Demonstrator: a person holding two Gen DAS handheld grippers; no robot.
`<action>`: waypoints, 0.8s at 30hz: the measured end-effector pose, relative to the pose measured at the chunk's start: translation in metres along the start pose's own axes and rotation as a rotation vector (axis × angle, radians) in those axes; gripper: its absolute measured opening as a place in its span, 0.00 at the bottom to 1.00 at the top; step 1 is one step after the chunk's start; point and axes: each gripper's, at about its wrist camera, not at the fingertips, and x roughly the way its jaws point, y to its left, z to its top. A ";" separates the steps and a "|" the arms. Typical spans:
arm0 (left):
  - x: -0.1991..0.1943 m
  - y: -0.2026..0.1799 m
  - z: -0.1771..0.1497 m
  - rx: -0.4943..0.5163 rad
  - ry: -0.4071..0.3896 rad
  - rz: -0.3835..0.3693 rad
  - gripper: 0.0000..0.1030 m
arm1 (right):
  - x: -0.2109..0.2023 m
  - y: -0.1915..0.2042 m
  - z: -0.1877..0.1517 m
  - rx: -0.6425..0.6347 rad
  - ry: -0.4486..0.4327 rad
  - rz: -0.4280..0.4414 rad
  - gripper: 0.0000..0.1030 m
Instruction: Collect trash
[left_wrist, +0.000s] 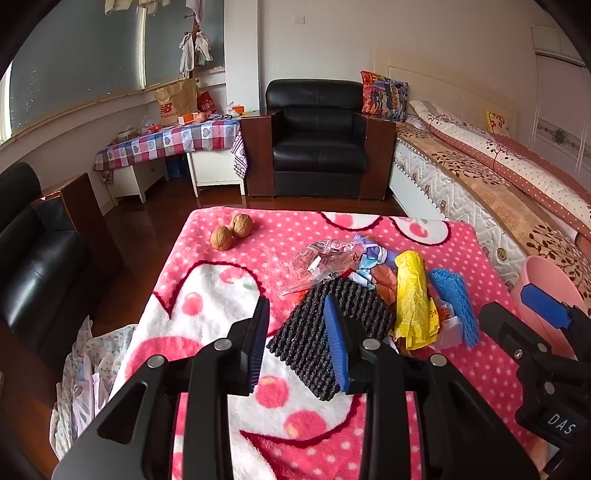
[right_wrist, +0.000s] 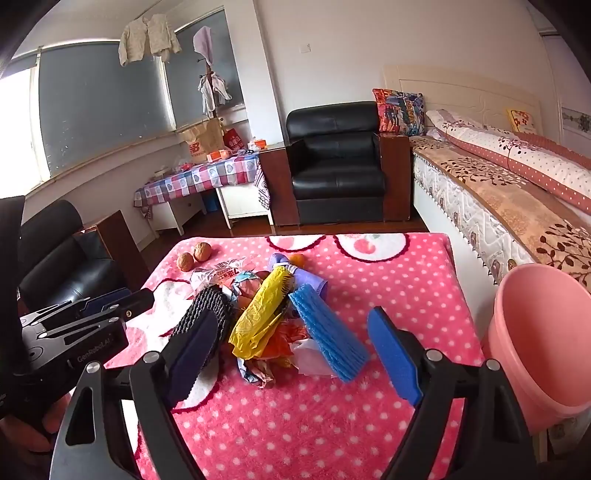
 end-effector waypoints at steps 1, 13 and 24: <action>0.000 0.000 0.000 -0.001 0.000 0.000 0.30 | 0.000 0.000 0.000 -0.001 0.000 0.001 0.79; 0.000 0.001 -0.002 -0.002 -0.003 -0.002 0.30 | 0.002 -0.001 0.000 -0.002 0.017 0.001 0.77; -0.003 0.000 0.000 -0.002 -0.002 -0.004 0.30 | 0.006 0.000 -0.002 -0.004 0.024 0.002 0.73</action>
